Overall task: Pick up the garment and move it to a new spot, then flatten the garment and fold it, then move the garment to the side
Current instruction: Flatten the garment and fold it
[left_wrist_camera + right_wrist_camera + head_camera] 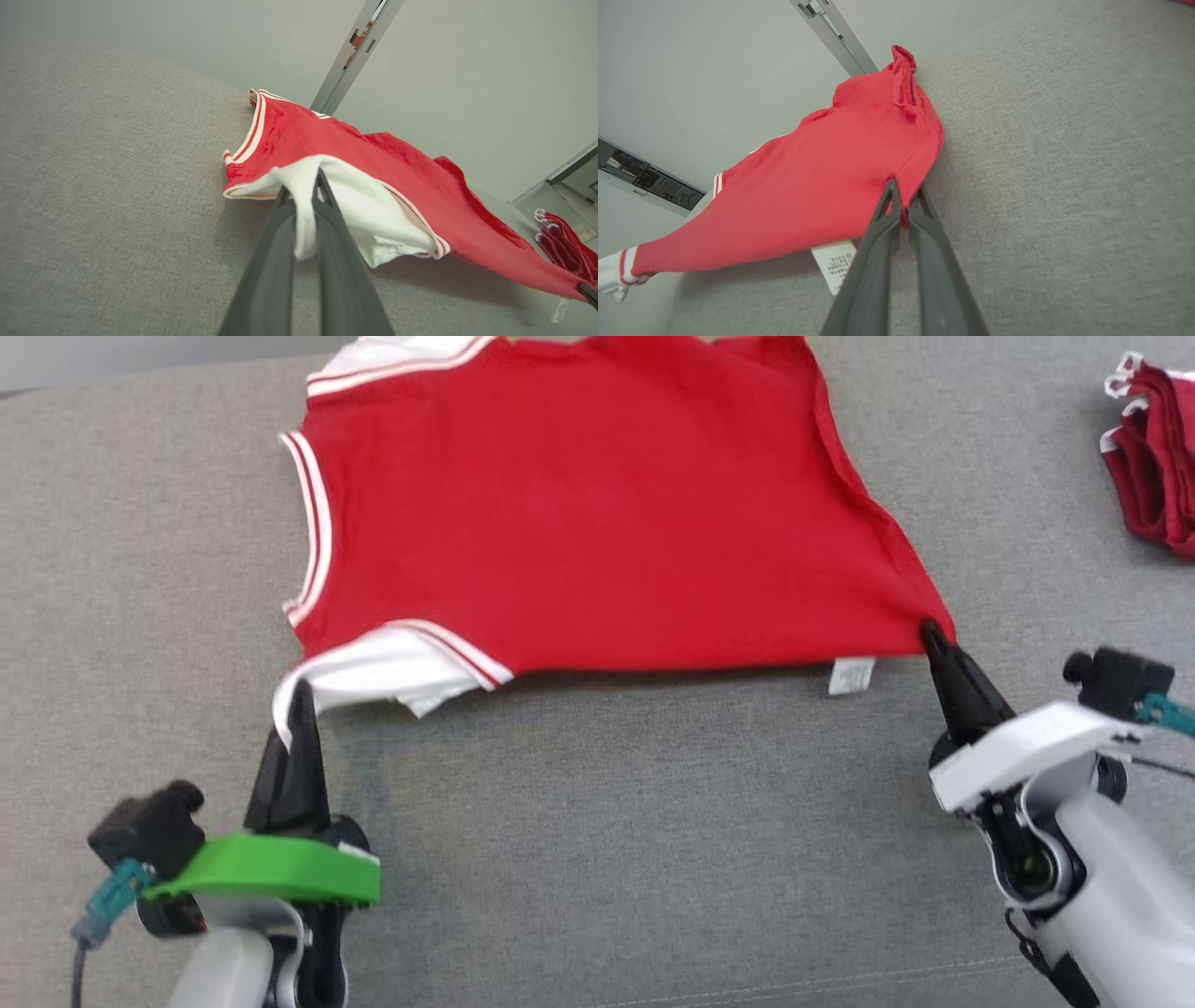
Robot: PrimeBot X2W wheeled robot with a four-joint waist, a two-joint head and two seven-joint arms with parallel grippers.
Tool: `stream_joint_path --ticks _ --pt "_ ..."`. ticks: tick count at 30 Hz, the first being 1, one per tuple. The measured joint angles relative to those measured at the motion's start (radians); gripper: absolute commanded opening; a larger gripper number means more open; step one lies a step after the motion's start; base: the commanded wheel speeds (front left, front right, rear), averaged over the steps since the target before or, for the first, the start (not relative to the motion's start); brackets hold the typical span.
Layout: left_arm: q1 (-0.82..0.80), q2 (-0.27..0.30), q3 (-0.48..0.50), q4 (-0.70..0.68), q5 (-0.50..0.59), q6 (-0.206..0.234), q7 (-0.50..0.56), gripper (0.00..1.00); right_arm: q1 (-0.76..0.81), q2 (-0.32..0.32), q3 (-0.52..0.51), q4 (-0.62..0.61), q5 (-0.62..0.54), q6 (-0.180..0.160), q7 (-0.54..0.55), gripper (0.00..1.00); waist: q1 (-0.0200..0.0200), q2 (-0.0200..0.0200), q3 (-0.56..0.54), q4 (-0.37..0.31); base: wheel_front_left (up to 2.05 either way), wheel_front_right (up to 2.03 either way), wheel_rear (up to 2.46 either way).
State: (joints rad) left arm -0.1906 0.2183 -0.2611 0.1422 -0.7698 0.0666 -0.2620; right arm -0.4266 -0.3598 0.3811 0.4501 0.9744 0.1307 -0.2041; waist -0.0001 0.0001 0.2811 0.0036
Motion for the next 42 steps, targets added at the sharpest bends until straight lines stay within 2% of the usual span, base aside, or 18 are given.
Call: stream_joint_path --ticks 8,14,18,27,34,42 --pt "0.19 -0.041 -0.038 -0.014 0.014 0.015 0.0 0.0 0.258 0.017 -0.104 -0.048 -0.042 0.0 0.023 0.0 0.0 0.0 -0.099 0.02 0.0 0.0 0.0" --pt "0.269 -0.046 -0.063 -0.023 0.019 0.021 0.001 0.0 0.399 0.044 -0.192 -0.124 -0.104 0.0 0.082 0.0 0.0 0.0 -0.154 0.031 0.0 0.0 0.0" --pt "0.284 -0.044 -0.074 -0.029 0.023 0.021 0.005 0.0 0.461 0.085 -0.263 -0.18 -0.149 0.0 0.135 0.0 0.0 0.0 -0.176 0.037 0.0 0.0 0.0" --pt "0.266 -0.017 -0.094 -0.027 0.042 0.014 0.024 0.0 0.484 0.165 -0.35 -0.273 -0.242 0.0 0.269 0.0 0.0 0.0 -0.199 0.028 0.0 0.0 0.0" --pt "0.229 -0.006 -0.106 0.009 0.049 0.003 0.041 0.0 0.483 0.216 -0.382 -0.297 -0.281 0.0 0.338 0.0 0.0 0.0 -0.209 0.019 0.0 0.0 0.0" --pt "0.146 0.018 -0.117 0.056 0.066 -0.019 0.068 0.0 0.432 0.239 -0.407 -0.299 -0.301 0.0 0.398 0.0 0.0 0.0 -0.187 0.014 0.0 0.0 0.0"
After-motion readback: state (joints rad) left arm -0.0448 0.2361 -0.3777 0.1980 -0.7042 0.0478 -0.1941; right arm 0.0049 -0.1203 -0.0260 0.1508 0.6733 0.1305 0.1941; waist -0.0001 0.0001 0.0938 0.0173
